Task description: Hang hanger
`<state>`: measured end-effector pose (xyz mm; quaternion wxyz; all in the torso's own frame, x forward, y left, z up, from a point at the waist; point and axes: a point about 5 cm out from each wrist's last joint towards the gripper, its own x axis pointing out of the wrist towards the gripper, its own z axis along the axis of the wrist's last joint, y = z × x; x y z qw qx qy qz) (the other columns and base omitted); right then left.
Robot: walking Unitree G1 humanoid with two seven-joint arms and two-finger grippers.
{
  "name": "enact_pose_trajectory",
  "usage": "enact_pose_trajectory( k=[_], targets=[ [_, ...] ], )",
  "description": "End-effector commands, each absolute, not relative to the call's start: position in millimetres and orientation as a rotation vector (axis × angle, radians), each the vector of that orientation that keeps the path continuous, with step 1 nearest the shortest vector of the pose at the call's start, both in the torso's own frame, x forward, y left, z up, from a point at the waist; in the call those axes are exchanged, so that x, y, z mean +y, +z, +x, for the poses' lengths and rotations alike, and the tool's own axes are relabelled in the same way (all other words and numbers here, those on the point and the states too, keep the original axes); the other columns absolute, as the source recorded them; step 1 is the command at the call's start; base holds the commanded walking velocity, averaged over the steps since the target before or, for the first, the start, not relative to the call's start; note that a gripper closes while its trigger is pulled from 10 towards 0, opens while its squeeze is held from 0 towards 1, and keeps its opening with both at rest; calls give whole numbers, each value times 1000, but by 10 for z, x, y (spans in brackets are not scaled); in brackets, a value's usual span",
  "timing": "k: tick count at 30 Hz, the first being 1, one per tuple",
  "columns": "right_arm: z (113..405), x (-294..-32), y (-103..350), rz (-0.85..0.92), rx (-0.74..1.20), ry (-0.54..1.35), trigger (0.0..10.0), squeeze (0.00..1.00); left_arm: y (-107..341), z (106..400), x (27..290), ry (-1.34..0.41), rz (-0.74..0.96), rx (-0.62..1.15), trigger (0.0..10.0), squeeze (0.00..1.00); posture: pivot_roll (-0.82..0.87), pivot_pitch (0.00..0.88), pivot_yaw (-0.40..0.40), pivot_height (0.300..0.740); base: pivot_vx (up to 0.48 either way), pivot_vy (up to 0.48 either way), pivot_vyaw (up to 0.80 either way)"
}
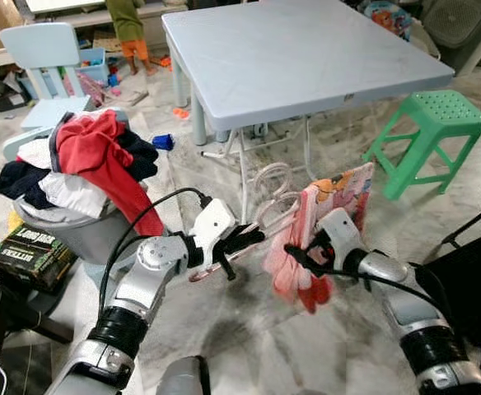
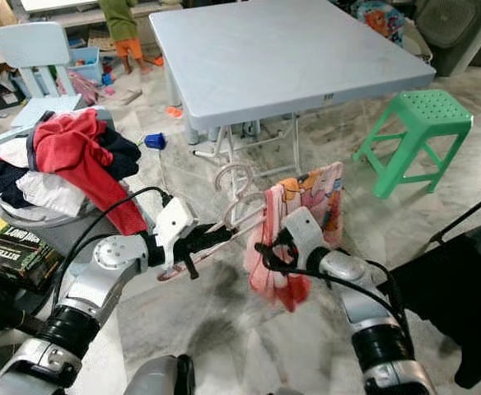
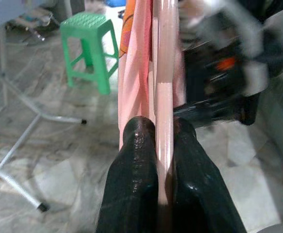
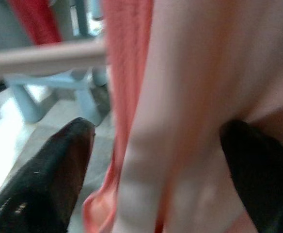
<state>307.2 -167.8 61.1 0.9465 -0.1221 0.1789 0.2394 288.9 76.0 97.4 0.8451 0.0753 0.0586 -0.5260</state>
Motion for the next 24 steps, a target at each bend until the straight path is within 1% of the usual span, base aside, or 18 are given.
enact_pose_trajectory(
  k=[1, 8, 16, 19, 24],
  targets=[
    [3137, -1745, 658, -256, 340, 412, 0, 0, 1039, 2873, 752, -1127, 152, 99, 0, 0, -13, 18, 40, 740, 0, 0, 0],
    [3158, -1830, 665, -241, 326, 354, 0, 0, 1049, 2838, 762, -1126, 154, 111, 0, 0, -14, 19, 40, 740, 0, 0, 0],
    [3075, -1978, 682, -189, 318, 399, 0, 0, 1047, 2849, 782, -1125, 175, 119, 0, 0, -19, 21, 45, 740, 0, 0, 0],
    [3059, -2048, 672, -189, 324, 383, 0, 0, 1058, 2867, 790, -1121, 178, 119, 0, 0, -21, 21, 47, 740, 0, 0, 0],
    [3058, -2055, 665, -186, 325, 382, 0, 0, 1057, 2873, 793, -1119, 184, 120, 0, 0, -20, 21, 48, 740, 0, 0, 0]
  ],
)
